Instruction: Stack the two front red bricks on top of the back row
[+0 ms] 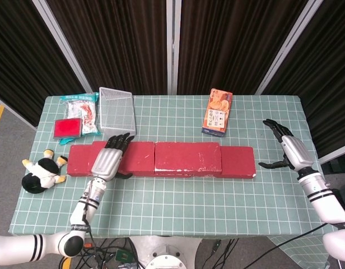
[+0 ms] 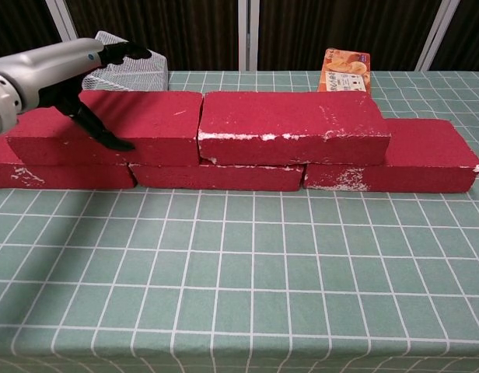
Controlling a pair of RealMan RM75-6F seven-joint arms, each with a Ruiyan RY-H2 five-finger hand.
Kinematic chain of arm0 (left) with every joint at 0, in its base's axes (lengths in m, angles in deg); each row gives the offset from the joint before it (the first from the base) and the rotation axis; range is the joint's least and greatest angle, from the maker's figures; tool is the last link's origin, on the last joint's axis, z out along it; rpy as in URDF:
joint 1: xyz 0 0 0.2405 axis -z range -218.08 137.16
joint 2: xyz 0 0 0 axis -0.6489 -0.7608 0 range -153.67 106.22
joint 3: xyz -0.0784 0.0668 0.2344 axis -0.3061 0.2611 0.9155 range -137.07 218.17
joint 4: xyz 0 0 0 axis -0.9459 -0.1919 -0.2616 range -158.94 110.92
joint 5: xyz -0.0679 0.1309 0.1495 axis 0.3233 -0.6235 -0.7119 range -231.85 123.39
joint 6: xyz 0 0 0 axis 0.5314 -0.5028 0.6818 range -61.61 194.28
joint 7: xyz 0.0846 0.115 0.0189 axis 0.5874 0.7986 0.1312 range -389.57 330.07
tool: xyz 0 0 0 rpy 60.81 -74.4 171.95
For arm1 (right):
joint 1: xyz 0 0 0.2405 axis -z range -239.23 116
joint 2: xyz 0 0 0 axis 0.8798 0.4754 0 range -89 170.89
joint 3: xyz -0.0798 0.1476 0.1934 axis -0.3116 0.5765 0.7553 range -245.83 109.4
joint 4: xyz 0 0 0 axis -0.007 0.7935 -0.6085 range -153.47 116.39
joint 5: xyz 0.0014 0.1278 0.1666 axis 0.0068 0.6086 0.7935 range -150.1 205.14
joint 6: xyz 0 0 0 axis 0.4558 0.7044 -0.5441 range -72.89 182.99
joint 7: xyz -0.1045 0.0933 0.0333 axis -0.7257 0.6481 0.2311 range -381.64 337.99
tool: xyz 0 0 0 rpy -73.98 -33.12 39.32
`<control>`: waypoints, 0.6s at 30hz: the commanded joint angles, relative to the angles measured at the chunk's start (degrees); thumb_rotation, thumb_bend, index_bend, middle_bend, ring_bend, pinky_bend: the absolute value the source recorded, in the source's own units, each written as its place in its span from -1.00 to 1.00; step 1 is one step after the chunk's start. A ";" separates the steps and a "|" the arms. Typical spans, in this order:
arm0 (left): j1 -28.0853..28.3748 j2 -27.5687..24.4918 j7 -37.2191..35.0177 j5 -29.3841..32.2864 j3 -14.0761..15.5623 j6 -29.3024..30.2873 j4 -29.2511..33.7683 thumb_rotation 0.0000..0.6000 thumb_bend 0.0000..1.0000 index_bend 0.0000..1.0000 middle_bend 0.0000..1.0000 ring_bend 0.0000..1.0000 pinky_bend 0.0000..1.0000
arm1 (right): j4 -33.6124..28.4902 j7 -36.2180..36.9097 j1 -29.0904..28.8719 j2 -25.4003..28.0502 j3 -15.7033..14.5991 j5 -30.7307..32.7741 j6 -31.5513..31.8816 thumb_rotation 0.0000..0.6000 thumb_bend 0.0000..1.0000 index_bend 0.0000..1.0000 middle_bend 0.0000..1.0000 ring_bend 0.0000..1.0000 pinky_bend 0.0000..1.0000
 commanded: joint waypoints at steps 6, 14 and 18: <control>-2.36 -3.68 -0.15 0.60 1.94 0.83 1.25 1.00 -1.00 -0.92 -1.00 -1.00 -1.00 | -0.22 -0.46 -0.09 -0.15 0.13 0.18 -0.26 1.00 -1.00 -1.00 -1.00 -1.00 -1.00; -3.75 -5.46 -2.60 0.83 2.36 0.31 -0.90 1.00 -1.00 -0.92 -1.00 -1.00 -1.00 | -0.56 -1.25 -0.32 -0.24 0.38 0.55 -0.62 1.00 -1.00 -1.00 -1.00 -1.00 -1.00; -3.86 -5.56 -3.23 0.79 2.23 -0.07 -1.73 1.00 -1.00 -0.92 -1.00 -1.00 -1.00 | -0.78 -1.60 -0.40 -0.24 0.49 0.73 -0.74 1.00 -1.00 -1.00 -1.00 -1.00 -1.00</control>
